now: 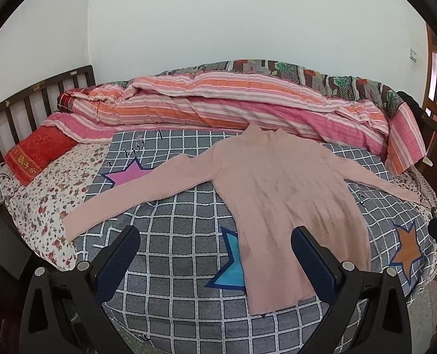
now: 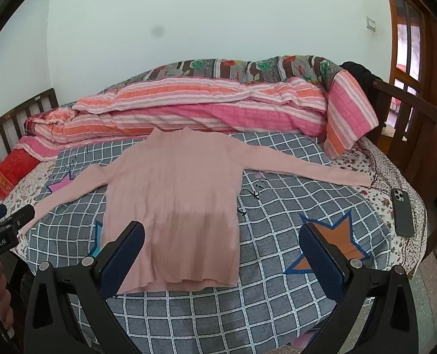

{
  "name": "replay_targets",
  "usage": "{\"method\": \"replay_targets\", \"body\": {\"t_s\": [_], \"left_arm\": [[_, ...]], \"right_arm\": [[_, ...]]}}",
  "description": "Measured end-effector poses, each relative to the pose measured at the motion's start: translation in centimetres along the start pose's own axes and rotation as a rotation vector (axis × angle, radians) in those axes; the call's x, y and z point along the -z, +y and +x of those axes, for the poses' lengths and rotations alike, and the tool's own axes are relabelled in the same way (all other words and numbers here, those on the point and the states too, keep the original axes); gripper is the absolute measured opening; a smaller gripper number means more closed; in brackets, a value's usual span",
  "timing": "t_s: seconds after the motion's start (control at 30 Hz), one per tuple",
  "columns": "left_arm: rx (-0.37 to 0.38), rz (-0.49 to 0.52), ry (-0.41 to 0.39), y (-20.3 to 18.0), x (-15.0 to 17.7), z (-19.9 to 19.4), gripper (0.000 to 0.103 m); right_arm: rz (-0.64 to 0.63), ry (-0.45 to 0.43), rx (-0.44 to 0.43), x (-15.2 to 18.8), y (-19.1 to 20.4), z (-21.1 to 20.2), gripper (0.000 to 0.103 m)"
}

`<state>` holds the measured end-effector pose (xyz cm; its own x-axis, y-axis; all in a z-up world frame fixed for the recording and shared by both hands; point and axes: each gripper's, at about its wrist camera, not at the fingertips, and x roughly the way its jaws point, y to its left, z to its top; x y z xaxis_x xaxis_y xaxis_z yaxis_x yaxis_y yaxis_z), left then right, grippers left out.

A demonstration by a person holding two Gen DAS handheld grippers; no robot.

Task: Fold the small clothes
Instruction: 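Grasp the sweater sleeve with the left tool and fold it across the body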

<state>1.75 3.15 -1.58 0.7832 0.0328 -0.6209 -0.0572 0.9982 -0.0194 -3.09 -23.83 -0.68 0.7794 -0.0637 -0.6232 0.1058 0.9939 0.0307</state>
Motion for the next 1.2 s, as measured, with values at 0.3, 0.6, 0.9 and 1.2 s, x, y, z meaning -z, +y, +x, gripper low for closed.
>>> {"method": "replay_targets", "body": {"t_s": [0.3, 0.6, 0.9, 1.2], "left_arm": [[-0.039, -0.005, 0.056, 1.9, 1.1, 4.8, 0.103], [-0.065, -0.113, 0.13, 6.6, 3.4, 10.9, 0.102], [-0.027, -0.391, 0.165, 15.8, 4.7, 15.1, 0.1], [0.041, -0.759, 0.116, 24.4, 5.2, 18.4, 0.088]], "right_arm": [[-0.023, 0.022, -0.003, 0.9, 1.1, 3.7, 0.102], [-0.029, 0.022, 0.028, 1.8, 2.1, 8.1, 0.102], [-0.027, 0.103, -0.054, 2.1, 3.3, 12.1, 0.097], [-0.038, 0.163, -0.126, 2.6, 4.5, 15.2, 0.096]]}}
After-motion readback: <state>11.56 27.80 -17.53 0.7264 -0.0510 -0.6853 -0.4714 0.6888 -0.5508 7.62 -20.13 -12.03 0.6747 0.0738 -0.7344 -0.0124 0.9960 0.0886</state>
